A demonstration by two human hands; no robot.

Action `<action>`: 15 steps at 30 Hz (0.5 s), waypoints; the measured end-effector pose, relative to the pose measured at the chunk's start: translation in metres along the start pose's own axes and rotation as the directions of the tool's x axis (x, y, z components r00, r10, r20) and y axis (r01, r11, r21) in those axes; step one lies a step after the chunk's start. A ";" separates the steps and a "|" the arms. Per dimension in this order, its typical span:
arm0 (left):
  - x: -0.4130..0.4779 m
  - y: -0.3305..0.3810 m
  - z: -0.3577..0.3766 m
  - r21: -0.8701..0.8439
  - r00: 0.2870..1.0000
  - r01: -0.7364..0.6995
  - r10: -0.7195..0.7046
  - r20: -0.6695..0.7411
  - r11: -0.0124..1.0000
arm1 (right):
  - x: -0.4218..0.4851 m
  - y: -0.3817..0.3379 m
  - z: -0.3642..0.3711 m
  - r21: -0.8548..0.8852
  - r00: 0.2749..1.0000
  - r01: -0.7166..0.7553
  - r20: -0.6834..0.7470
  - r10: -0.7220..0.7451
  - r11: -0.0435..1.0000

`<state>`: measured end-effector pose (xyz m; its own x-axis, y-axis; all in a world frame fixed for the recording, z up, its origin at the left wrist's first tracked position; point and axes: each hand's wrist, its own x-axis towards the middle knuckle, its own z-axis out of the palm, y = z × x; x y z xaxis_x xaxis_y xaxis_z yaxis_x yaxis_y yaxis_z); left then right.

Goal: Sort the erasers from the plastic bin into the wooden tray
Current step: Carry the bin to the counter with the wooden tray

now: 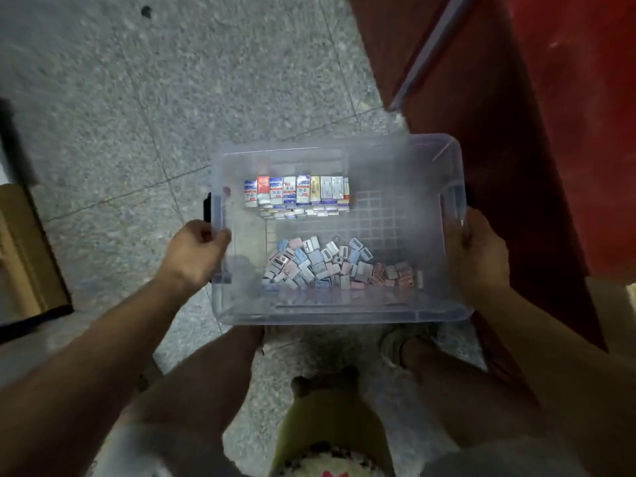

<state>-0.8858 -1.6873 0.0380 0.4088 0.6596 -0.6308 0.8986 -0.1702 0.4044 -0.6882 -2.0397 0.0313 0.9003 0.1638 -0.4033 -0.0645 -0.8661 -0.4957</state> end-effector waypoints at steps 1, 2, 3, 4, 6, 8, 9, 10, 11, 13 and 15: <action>0.007 -0.006 0.015 0.008 1.000 0.010 -0.010 0.001 1.000 | 0.007 0.013 0.016 -0.007 1.000 0.000 0.001 0.000 1.000; 0.013 -0.012 0.028 0.002 1.000 0.016 -0.016 0.003 1.000 | 0.012 0.025 0.030 -0.011 1.000 0.012 -0.003 -0.012 1.000; 0.019 -0.019 0.040 -0.011 1.000 0.022 -0.022 0.004 1.000 | 0.017 0.037 0.044 -0.014 0.999 0.034 -0.010 -0.034 0.999; 0.027 -0.027 0.051 -0.024 1.000 0.023 -0.023 -0.001 0.999 | 0.022 0.046 0.056 -0.017 0.999 0.051 -0.018 -0.051 0.999; 0.040 -0.038 0.070 -0.027 1.000 0.022 -0.022 -0.006 0.999 | 0.032 0.062 0.074 -0.040 0.997 0.070 -0.035 -0.072 0.997; 0.050 -0.044 0.087 -0.026 1.000 0.013 -0.014 -0.028 1.000 | 0.041 0.074 0.087 -0.055 0.996 0.069 -0.046 -0.072 0.996; 0.054 -0.045 0.094 -0.022 0.999 0.007 -0.007 -0.040 1.000 | 0.045 0.078 0.091 -0.056 0.997 0.060 -0.041 -0.062 0.997; 0.057 -0.048 0.101 -0.017 0.999 0.001 -0.002 -0.044 1.000 | 0.049 0.082 0.095 -0.052 0.998 0.046 -0.031 -0.048 0.998; 0.058 -0.052 0.109 -0.012 0.999 0.000 -0.001 -0.052 1.000 | 0.051 0.086 0.098 -0.042 0.999 0.032 -0.023 -0.033 0.999; 0.061 -0.058 0.121 -0.016 0.997 0.000 -0.001 -0.073 1.000 | 0.056 0.093 0.103 -0.026 1.000 0.022 -0.015 -0.023 0.999; 0.064 -0.059 0.132 -0.012 0.996 -0.020 0.019 -0.092 1.000 | 0.061 0.100 0.105 -0.027 0.999 0.018 -0.026 -0.019 0.999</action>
<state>-0.8914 -1.7317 -0.1133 0.4090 0.7207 -0.5597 0.8884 -0.1743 0.4247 -0.6849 -2.0666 -0.1237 0.9123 0.1677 -0.3737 -0.0366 -0.8754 -0.4821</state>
